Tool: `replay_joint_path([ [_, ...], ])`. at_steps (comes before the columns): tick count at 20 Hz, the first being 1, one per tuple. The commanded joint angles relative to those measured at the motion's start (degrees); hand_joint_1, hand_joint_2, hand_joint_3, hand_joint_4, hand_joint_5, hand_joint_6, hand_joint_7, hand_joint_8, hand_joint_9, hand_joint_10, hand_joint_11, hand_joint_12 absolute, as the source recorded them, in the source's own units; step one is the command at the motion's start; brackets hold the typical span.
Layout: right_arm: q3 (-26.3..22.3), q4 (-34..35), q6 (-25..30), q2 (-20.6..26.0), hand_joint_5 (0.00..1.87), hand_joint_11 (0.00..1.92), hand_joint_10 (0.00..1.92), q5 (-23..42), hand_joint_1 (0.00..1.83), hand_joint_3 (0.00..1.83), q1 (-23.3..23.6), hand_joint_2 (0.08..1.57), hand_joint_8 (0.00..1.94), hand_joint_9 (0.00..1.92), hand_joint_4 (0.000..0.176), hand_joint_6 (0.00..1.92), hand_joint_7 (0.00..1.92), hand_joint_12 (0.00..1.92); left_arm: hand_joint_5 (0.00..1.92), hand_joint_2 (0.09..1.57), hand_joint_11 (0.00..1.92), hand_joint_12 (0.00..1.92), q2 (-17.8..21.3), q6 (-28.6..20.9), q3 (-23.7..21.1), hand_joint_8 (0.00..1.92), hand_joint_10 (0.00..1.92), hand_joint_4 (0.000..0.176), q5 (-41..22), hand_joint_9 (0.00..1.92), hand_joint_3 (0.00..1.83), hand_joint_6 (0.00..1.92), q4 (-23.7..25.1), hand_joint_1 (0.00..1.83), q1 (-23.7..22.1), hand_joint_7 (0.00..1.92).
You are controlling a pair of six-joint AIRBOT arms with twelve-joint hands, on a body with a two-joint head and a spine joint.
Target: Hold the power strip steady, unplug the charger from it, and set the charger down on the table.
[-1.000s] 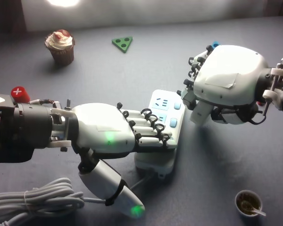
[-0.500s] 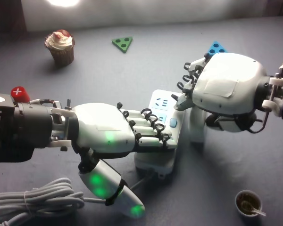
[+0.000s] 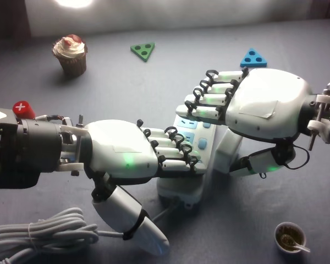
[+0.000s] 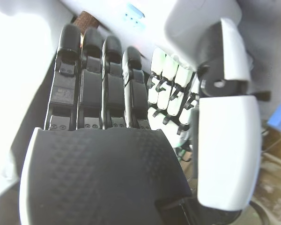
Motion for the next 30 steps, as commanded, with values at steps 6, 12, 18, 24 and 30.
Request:
replay_joint_path([
  [6,-3.11,0.96,0.19,4.07,0.12,0.11,0.00,6.26,0.70,0.00,1.09,0.88,0.01,0.17,0.000,0.01,0.16,0.29,0.00,0.91,0.01,0.00,-0.42,-0.63,-0.18,0.00,0.00,0.000,-2.00,0.00,0.00,0.00,-0.24,0.00,-0.57,0.00],
  [12,-7.40,4.51,3.36,9.13,0.10,0.10,0.00,4.41,0.63,0.01,1.69,0.90,0.00,0.18,0.000,0.00,0.15,0.28,0.00,0.92,0.01,0.01,1.05,-1.11,-0.02,0.00,0.00,0.000,-1.63,0.00,0.00,0.00,-0.24,0.00,-2.73,0.00],
  [18,-8.42,11.76,4.93,11.49,0.14,0.12,0.00,0.81,0.42,0.00,1.43,0.94,0.00,0.21,0.000,0.00,0.18,0.25,0.00,0.91,0.02,0.01,3.80,-1.70,0.07,0.00,0.00,0.000,-1.49,0.00,0.00,0.00,-0.24,0.00,-6.37,0.00],
  [24,-9.34,11.51,5.27,12.34,0.11,0.11,0.00,0.81,0.09,0.01,0.42,1.00,0.00,0.18,0.000,0.00,0.16,0.15,0.00,0.92,0.02,0.01,6.18,-3.13,-0.33,0.00,0.00,0.000,-2.08,0.00,0.00,0.00,-0.30,0.00,-10.20,0.00],
  [30,-9.61,10.47,5.26,12.22,0.09,0.12,0.00,1.97,0.05,0.00,-0.53,1.02,0.00,0.18,0.000,0.00,0.15,0.13,0.00,0.92,0.02,0.01,8.79,-6.40,-0.40,0.00,0.00,0.000,-2.47,0.00,0.00,0.00,1.06,0.00,-15.30,0.00],
])
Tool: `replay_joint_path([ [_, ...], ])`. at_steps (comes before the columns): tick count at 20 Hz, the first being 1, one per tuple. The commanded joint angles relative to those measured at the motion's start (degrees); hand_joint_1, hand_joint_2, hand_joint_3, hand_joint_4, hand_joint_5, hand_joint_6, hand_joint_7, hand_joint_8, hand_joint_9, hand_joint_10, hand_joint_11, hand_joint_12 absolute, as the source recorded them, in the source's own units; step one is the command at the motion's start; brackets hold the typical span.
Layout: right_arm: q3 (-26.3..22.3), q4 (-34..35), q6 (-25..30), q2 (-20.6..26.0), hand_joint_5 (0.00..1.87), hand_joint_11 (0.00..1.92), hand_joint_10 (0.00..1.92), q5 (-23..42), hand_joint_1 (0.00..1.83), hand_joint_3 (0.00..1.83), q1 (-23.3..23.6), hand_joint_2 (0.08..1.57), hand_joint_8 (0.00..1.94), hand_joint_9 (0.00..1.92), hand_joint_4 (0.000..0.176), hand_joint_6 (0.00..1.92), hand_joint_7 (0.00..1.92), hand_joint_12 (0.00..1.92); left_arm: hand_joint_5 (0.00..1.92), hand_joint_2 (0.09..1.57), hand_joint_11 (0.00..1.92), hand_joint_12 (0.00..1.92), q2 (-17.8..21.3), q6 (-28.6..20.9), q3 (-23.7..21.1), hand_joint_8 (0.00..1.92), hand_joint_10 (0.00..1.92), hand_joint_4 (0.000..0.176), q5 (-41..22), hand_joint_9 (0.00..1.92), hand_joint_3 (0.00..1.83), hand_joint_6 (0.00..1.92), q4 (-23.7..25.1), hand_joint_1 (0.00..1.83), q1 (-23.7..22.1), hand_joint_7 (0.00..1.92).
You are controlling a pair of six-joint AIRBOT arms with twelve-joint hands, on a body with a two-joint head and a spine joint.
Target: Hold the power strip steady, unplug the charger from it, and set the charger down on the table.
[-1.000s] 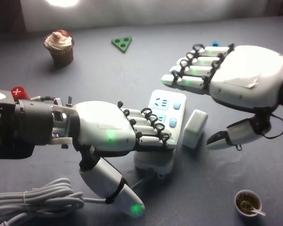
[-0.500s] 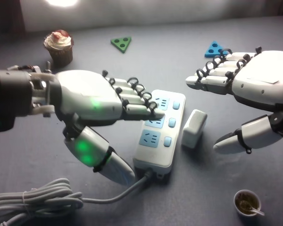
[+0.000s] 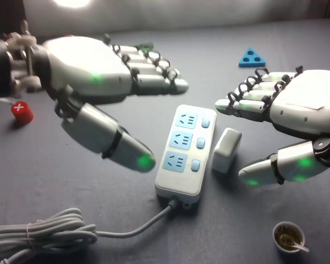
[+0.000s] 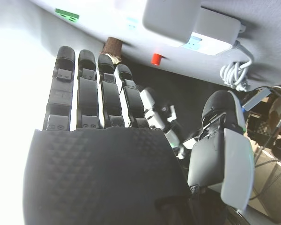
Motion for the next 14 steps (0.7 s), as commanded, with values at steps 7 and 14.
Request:
replay_joint_path([
  [7,-0.73,-0.86,0.28,0.61,0.12,0.16,0.00,6.69,0.03,0.00,0.12,1.03,0.00,0.19,0.000,0.00,0.17,0.13,0.00,0.91,0.02,0.01,-0.09,-2.03,-0.36,0.00,0.00,0.000,-2.16,0.00,0.00,0.00,-0.76,0.00,-4.79,0.00],
  [14,-1.41,-1.51,0.27,0.63,0.17,0.18,0.00,5.45,0.12,0.00,-0.22,1.04,0.01,0.22,0.000,0.01,0.21,0.13,0.00,0.92,0.00,0.00,-0.09,-5.37,-0.28,0.00,0.00,0.000,-2.65,0.00,0.00,0.00,2.96,0.00,-7.88,0.00],
])
